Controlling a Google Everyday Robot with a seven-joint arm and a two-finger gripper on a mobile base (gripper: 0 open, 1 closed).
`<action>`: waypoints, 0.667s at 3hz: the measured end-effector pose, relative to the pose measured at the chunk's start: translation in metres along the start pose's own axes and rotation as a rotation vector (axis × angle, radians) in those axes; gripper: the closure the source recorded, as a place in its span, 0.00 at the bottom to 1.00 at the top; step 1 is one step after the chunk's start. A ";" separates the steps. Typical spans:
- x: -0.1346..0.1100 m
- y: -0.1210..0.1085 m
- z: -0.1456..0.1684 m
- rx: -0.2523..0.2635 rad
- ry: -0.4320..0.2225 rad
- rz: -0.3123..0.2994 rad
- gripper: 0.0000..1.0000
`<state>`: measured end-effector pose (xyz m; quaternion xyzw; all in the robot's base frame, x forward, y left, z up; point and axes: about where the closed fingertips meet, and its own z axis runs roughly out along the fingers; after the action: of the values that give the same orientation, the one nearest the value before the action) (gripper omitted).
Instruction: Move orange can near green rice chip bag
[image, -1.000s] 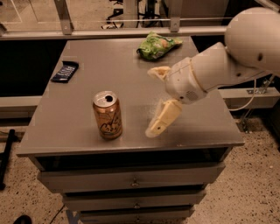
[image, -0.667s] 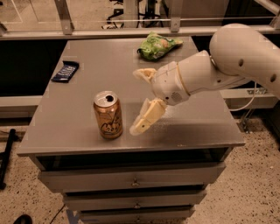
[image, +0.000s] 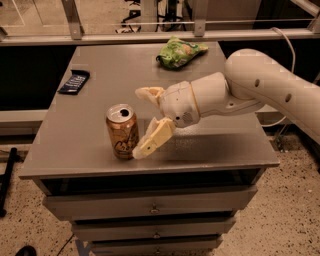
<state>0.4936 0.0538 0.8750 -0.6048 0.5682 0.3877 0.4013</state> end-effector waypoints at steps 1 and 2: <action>0.001 0.005 0.011 -0.034 -0.048 0.018 0.15; 0.002 0.007 0.017 -0.033 -0.066 0.009 0.36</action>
Offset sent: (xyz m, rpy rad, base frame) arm -0.0067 0.0164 -0.0139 0.0856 0.0107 0.0244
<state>0.4864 0.0688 0.8663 -0.5959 0.5508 0.4185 0.4079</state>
